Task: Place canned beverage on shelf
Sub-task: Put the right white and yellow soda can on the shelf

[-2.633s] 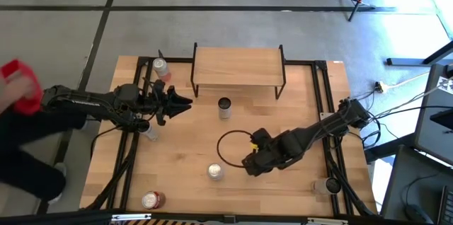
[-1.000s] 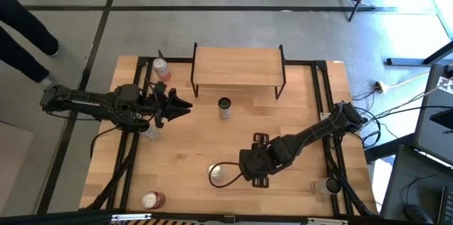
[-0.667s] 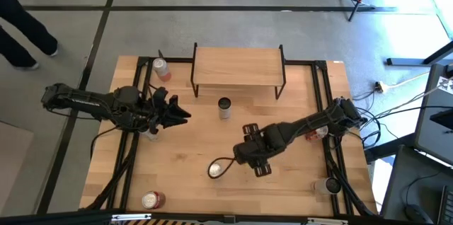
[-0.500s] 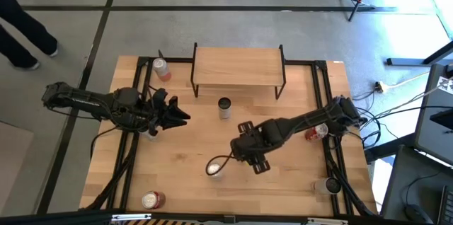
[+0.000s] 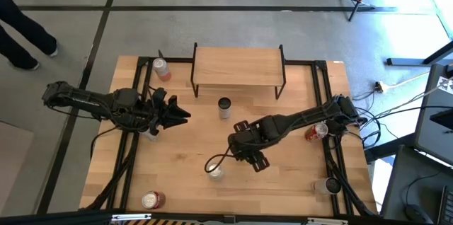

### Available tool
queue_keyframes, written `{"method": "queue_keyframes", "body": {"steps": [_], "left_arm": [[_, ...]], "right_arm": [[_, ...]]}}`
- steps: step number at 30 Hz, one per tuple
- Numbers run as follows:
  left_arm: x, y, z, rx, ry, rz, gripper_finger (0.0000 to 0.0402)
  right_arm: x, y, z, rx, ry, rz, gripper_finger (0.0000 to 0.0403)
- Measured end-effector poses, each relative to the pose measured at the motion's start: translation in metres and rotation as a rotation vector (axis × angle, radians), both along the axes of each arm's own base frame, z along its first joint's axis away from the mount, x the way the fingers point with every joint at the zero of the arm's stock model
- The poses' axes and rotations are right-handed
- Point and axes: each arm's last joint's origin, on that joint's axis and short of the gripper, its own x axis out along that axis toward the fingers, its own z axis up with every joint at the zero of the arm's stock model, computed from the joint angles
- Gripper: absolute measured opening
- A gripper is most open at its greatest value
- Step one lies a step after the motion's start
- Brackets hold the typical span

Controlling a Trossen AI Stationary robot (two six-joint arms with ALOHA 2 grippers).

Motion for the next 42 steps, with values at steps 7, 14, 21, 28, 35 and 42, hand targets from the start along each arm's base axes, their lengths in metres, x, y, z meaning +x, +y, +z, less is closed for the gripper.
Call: {"method": "queue_keyframes", "body": {"steps": [7,14,21,28,35,42], "left_arm": [[0.0,-0.001,0.0,-0.027,0.005,-0.027,0.0157],[-0.001,-0.001,0.005,-0.059,-0.038,-0.045,0.0157],[-0.001,-0.001,0.005,-0.06,-0.038,-0.046,0.0157],[-0.002,-0.001,0.007,-0.109,-0.052,-0.044,0.0157],[-0.002,-0.003,0.005,-0.102,-0.035,-0.107,0.0157],[-0.004,-0.018,-0.007,-0.014,0.081,-0.167,0.0157]], "right_arm": [[0.005,0.002,-0.003,0.011,-0.023,-0.034,0.0257],[0.01,0.003,-0.015,-0.003,0.015,-0.096,0.0309],[0.013,0.004,-0.001,0.026,-0.036,-0.124,0.0331],[0.011,0.003,0.038,0.1,-0.078,-0.269,0.0332],[0.005,0.007,0.072,0.22,-0.106,-0.469,0.0332],[-0.012,0.037,0.08,0.199,-0.145,-0.648,0.0332]]}}
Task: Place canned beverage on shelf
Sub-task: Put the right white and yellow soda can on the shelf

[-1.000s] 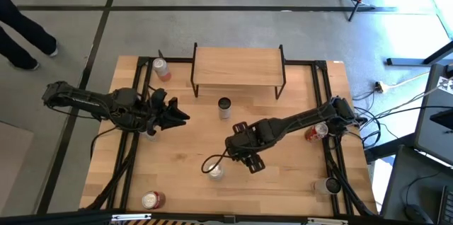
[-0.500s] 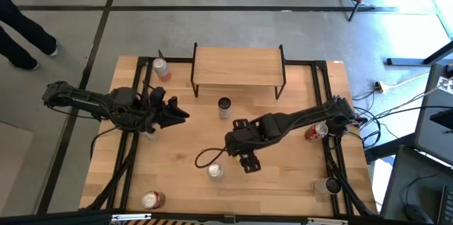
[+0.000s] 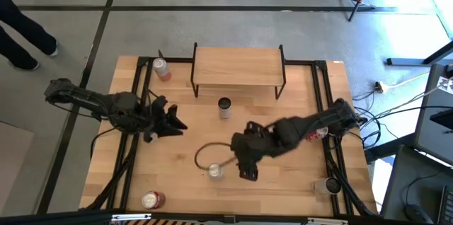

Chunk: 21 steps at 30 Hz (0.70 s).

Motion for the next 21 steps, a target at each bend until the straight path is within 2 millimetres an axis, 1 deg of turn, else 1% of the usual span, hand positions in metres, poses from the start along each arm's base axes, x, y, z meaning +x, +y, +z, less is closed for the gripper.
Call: {"method": "queue_keyframes", "body": {"steps": [2,6,10,16,21], "left_arm": [[-0.001,-0.005,-0.006,0.08,0.043,0.021,0.0157],[-0.004,-0.013,-0.014,0.238,0.084,0.098,0.0157],[-0.004,-0.018,-0.017,0.335,0.083,0.11,0.0157],[-0.003,-0.02,-0.019,0.363,0.092,0.1,0.0157],[-0.003,-0.02,-0.02,0.362,0.093,0.097,0.0157]], "right_arm": [[-0.005,0.007,-0.001,-0.025,0.004,-0.075,0.0332],[-0.005,0.016,-0.007,-0.058,-0.019,-0.162,0.0332],[0.0,0.015,-0.02,-0.13,0.02,-0.208,0.0332],[0.014,-0.001,-0.041,-0.172,0.125,-0.252,0.0332],[0.021,-0.015,-0.048,-0.141,0.182,-0.282,0.0332]]}}
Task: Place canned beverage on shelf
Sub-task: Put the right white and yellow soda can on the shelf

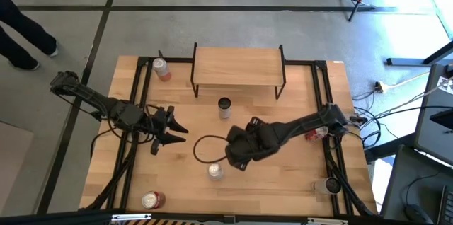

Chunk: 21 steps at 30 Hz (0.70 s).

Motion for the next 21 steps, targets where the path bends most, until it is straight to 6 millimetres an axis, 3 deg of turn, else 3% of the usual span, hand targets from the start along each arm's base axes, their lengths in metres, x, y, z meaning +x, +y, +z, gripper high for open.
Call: {"method": "queue_keyframes", "body": {"steps": [4,9,21], "left_arm": [[0.0,0.0,0.0,-0.002,0.001,0.0,0.0157],[0.0,0.0,0.0,-0.003,0.001,-0.001,0.0157],[0.0,0.0,-0.001,0.009,0.013,-0.002,0.0157]], "right_arm": [[0.002,-0.01,-0.012,0.068,0.067,-0.072,0.0332],[0.005,-0.007,-0.015,0.13,0.044,-0.117,0.0332],[0.001,-0.005,-0.015,0.079,0.109,0.112,0.0332]]}}
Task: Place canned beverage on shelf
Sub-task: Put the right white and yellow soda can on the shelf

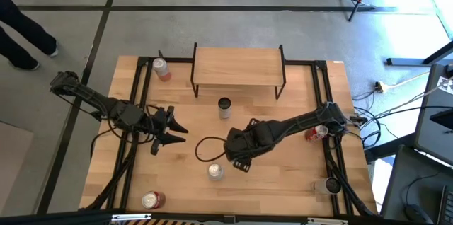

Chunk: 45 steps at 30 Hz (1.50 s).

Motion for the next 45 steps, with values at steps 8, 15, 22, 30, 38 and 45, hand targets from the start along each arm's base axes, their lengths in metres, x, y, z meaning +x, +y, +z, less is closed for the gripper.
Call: {"method": "queue_keyframes", "body": {"steps": [8,15,22,30,38,45], "left_arm": [[0.0,0.0,0.0,0.002,0.003,0.004,0.0157],[0.0,0.001,-0.001,0.009,0.003,0.038,0.0157],[0.0,0.002,-0.001,0.014,0.006,0.052,0.0157],[0.0,0.002,-0.001,0.01,0.006,0.052,0.0157],[0.0,0.001,0.009,-0.077,-0.042,0.034,0.0157],[-0.003,0.003,0.043,-0.043,-0.051,0.037,0.0157]], "right_arm": [[0.001,0.001,-0.007,-0.03,0.058,0.179,0.0332],[0.009,-0.004,-0.015,-0.075,0.058,0.197,0.0332],[0.014,0.0,-0.029,-0.054,0.107,0.267,0.0332],[0.018,-0.002,-0.035,-0.047,0.128,0.284,0.0249],[0.015,-0.015,-0.017,-0.017,0.097,0.202,0.0225],[0.001,-0.045,0.04,0.007,-0.003,0.057,0.0225]]}}
